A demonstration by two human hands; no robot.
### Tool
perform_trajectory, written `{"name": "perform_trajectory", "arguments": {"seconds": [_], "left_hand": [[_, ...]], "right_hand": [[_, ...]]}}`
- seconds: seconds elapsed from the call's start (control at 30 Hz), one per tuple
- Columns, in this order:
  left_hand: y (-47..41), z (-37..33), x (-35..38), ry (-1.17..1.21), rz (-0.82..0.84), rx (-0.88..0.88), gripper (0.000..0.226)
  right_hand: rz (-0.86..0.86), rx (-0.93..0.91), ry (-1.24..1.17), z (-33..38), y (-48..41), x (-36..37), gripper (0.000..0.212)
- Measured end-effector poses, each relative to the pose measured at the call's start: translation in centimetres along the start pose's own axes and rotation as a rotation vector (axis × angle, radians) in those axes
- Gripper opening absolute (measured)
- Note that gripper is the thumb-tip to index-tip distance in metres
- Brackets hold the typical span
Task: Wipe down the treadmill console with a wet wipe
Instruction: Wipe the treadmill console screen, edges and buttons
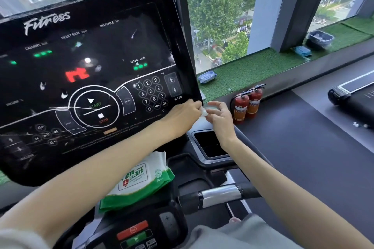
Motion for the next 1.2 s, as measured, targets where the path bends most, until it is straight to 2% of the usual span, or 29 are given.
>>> {"name": "perform_trajectory", "arguments": {"seconds": [0.1,0.27,0.37,0.43,0.6,0.8,0.9,1.07,1.2], "left_hand": [[1.0,0.9,0.5,0.026,0.009,-0.017,0.023],[3.0,4.5,1.0,0.255,-0.025,-0.164,0.047],[4.3,5.8,1.4,0.314,-0.077,-0.238,0.05],[5.3,6.9,1.8,0.337,-0.095,-0.265,0.05],[8.0,9.1,2.3,0.329,-0.073,-0.31,0.044],[12.9,12.9,2.7,0.358,-0.051,-0.385,0.06],[16.0,15.2,2.4,0.311,-0.048,-0.344,0.055],[20.2,20.0,3.1,0.246,0.018,-0.445,0.048],[22.2,23.0,3.5,0.315,0.029,-0.517,0.039]], "right_hand": [[-0.015,-0.095,0.174,0.5,0.0,0.1,0.035],[-0.027,-0.379,0.44,2.4,1.4,1.8,0.041],[0.037,-0.578,0.523,3.2,2.3,3.4,0.041],[0.084,-0.647,0.563,3.3,2.8,4.3,0.04],[0.184,-0.712,0.584,3.6,4.1,7.2,0.039],[0.368,-0.813,0.616,3.5,6.5,12.4,0.04],[0.456,-0.819,0.631,3.2,7.8,14.9,0.038],[0.594,-0.847,0.639,2.9,10.2,18.9,0.037],[0.654,-0.837,0.656,2.3,11.7,21.9,0.038]]}}
Point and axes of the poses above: each hand's wrist, its own y-axis away from the middle knuckle, its own x-axis out of the palm, z = x × y, the point moved 5 cm from there along -y, towards the middle knuckle, and after that the axes turned 13 degrees about -x, right-handed, at the moved point
